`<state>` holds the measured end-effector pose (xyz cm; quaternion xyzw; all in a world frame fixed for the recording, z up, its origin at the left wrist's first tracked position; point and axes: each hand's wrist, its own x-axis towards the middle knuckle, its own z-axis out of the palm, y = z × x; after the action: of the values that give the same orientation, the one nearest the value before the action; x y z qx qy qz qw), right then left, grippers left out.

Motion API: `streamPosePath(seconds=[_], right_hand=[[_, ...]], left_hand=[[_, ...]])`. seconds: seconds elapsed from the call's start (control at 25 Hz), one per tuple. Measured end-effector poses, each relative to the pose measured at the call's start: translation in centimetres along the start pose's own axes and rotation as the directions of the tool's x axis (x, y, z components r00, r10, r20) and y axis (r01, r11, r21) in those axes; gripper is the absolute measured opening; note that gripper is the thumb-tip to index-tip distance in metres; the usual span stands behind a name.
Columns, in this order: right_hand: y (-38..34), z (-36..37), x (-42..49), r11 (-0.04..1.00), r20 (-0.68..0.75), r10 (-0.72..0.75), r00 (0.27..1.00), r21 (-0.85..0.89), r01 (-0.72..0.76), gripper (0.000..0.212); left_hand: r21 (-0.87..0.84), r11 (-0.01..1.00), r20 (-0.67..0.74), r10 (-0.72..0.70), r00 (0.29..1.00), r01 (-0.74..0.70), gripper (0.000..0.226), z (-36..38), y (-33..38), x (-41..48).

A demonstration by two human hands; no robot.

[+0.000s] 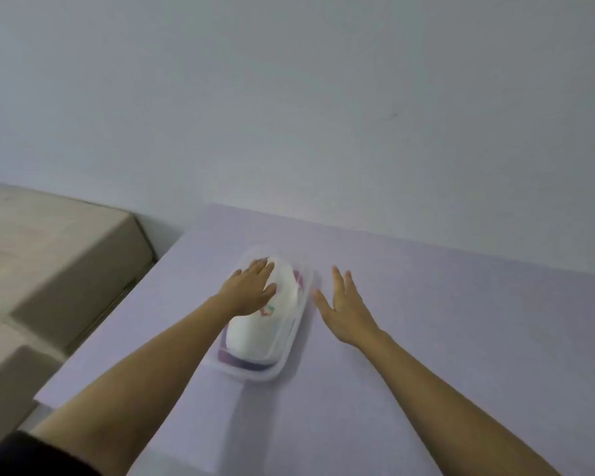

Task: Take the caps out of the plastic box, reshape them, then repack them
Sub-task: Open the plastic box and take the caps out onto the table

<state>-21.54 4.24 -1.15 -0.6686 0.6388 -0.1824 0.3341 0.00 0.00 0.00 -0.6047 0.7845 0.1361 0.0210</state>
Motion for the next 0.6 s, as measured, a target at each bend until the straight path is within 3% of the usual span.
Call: streamPosePath(seconds=[0.16, 0.28, 0.4, 0.48, 0.6], right_hand=[[0.1, 5.2, -0.2, 0.976, 0.141, 0.109, 0.984, 0.175, -0.133, 0.089], [-0.3, 8.6, 0.1, 0.888, 0.147, 0.206, 0.968, 0.389, -0.248, 0.094], [-0.8, 10.2, 0.7, 0.752, 0.261, 0.3, 0.918, 0.527, -0.396, 0.093], [-0.6, 11.4, 0.4, 0.75, 0.302, 0.252, 0.92, 0.54, -0.382, 0.086], [0.1, 11.3, 0.2, 0.76, 0.25, 0.233, 0.94, 0.556, -0.336, 0.072]], left_hand=[[-0.022, 0.991, 0.055, -0.134, 0.99, 0.135, 0.061, 2.7, -4.1, -2.1], [-0.104, 0.963, 0.111, -0.238, 0.965, 0.249, 0.064, 4.5, -6.9, -2.8], [-0.328, 0.854, 0.211, -0.35, 0.913, 0.403, 0.07, 5.6, -7.9, -3.2], [-0.471, 0.751, 0.245, -0.392, 0.887, 0.463, 0.069, 6.1, -7.9, -3.5], [-0.58, 0.663, 0.231, -0.423, 0.876, 0.473, 0.063, 5.8, -7.8, -3.6]])
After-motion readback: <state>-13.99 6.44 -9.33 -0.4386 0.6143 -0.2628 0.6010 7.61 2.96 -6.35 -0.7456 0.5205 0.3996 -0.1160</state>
